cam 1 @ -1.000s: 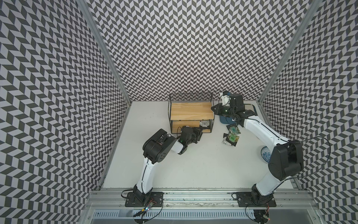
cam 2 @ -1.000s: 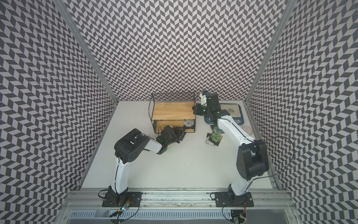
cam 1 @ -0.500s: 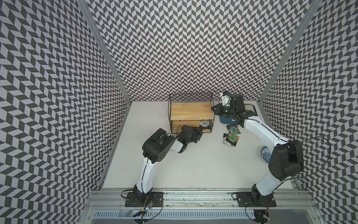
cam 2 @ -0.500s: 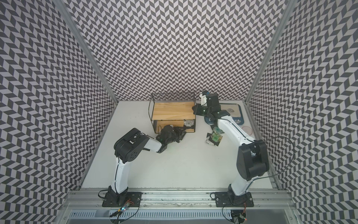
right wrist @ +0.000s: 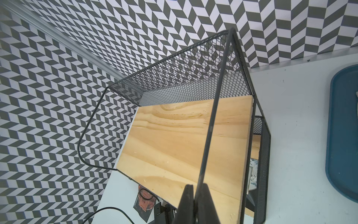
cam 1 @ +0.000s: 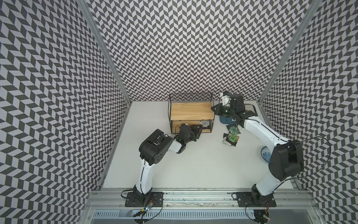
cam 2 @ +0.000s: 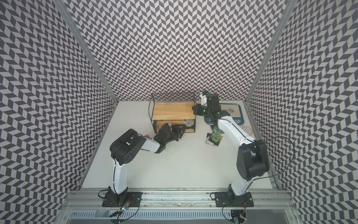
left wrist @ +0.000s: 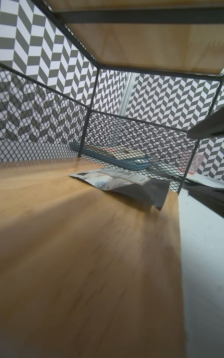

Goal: Remove the tea bags from the shelf
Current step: Pick up the tea bag from the shelf.

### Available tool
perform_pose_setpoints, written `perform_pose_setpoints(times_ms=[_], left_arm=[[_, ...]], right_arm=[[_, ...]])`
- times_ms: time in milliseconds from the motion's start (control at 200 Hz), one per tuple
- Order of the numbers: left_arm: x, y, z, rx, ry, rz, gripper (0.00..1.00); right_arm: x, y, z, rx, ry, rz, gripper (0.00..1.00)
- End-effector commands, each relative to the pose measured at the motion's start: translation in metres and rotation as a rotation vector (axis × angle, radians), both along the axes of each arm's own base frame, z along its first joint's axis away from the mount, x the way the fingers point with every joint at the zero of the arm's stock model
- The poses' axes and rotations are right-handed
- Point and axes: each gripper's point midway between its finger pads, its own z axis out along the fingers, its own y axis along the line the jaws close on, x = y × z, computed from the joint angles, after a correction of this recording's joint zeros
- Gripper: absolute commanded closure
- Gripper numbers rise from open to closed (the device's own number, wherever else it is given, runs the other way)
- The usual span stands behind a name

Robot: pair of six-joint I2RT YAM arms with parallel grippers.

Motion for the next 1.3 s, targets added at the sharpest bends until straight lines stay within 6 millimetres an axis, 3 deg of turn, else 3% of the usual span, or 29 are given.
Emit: perform_pose_setpoints(times_ms=[0,431,761,961,1162,1297], left_arm=[[0.009,-0.001,-0.009,0.023,0.003,-0.006,0.55],[0.01,-0.003,-0.025,0.072,0.041,-0.016,0.54],[0.019,0.003,-0.025,0.073,0.032,0.011,0.54],[0.022,0.001,-0.038,0.096,0.049,0.005,0.56],[0.023,0.002,-0.043,0.109,0.051,0.009,0.62],[0.025,0.004,-0.046,0.128,0.049,0.02,0.74]], right_arm=[[-0.032,-0.004,-0.069,-0.07,0.248,0.023,1.0],[-0.03,-0.003,-0.07,-0.069,0.248,0.025,1.0],[-0.03,-0.002,-0.068,-0.065,0.245,0.03,1.0],[-0.031,-0.002,-0.067,-0.061,0.243,0.033,1.0],[-0.031,-0.002,-0.066,-0.06,0.242,0.034,1.0],[-0.031,-0.002,-0.066,-0.058,0.24,0.032,1.0]])
